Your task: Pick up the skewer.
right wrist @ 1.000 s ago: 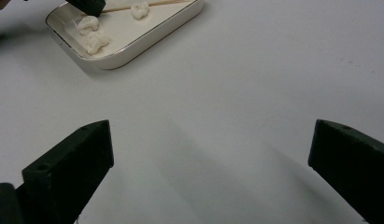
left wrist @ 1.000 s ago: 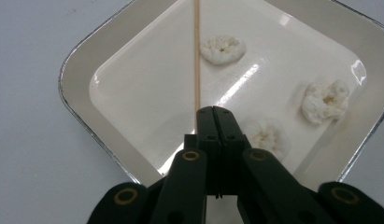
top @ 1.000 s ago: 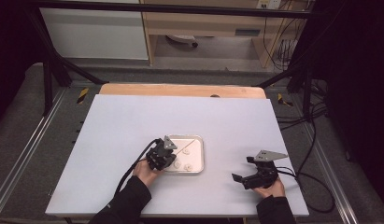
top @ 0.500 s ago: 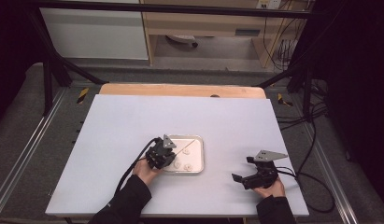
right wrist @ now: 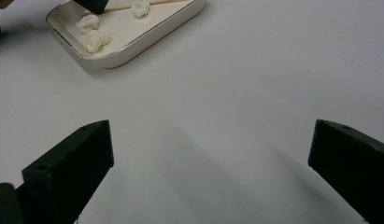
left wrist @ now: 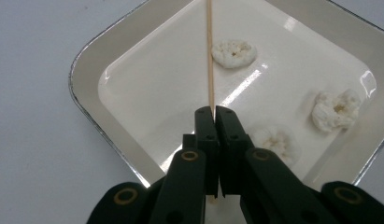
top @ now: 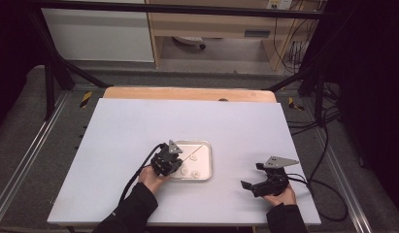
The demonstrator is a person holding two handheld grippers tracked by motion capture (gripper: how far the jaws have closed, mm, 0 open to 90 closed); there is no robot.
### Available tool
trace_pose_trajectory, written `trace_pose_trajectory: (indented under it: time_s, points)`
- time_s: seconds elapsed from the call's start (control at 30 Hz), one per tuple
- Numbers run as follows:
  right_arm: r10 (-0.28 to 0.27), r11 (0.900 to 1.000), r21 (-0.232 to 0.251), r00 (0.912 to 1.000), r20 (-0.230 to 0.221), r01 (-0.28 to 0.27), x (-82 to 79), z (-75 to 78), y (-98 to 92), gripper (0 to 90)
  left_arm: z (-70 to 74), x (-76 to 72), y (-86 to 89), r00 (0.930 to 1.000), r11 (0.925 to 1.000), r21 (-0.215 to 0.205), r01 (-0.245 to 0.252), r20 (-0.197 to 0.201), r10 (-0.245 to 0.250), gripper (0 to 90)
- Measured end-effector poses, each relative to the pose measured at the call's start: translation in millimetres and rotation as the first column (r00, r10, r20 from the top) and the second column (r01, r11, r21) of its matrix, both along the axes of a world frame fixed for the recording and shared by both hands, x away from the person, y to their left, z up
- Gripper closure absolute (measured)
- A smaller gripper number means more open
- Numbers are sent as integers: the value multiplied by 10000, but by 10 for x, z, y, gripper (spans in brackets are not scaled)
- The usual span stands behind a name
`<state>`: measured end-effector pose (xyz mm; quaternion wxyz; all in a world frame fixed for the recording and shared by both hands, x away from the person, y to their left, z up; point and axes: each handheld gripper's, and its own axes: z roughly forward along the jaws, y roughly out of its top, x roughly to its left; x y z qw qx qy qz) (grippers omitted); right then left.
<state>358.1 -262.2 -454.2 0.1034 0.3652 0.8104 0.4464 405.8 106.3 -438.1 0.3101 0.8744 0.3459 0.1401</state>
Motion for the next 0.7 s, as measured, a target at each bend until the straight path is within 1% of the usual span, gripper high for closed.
trace_pose_trajectory:
  time_s: [0.1, 0.27, 0.5, 0.7]
  points:
    - [-9, 10000, -16, 10000, -49, 9, -2, -1, 2, 8, 0, -3, 12, 10000, 10000, -57, -10, -9, 10, 885]
    - [-10, 10000, -20, 10000, -41, 10, -2, 0, 1, 8, 33, -22, 37, 9998, 9997, -238, -3, 218, 8, 885]
    - [1, 10000, -49, 10000, -13, -1, -1, 0, 0, 9, 82, -51, 74, 9994, 9984, -556, 24, 351, -5, 886]
    - [0, 10000, -44, 10000, -29, 0, -2, -1, 2, 9, 119, -68, 112, 9989, 9974, -722, 38, 458, -5, 886]
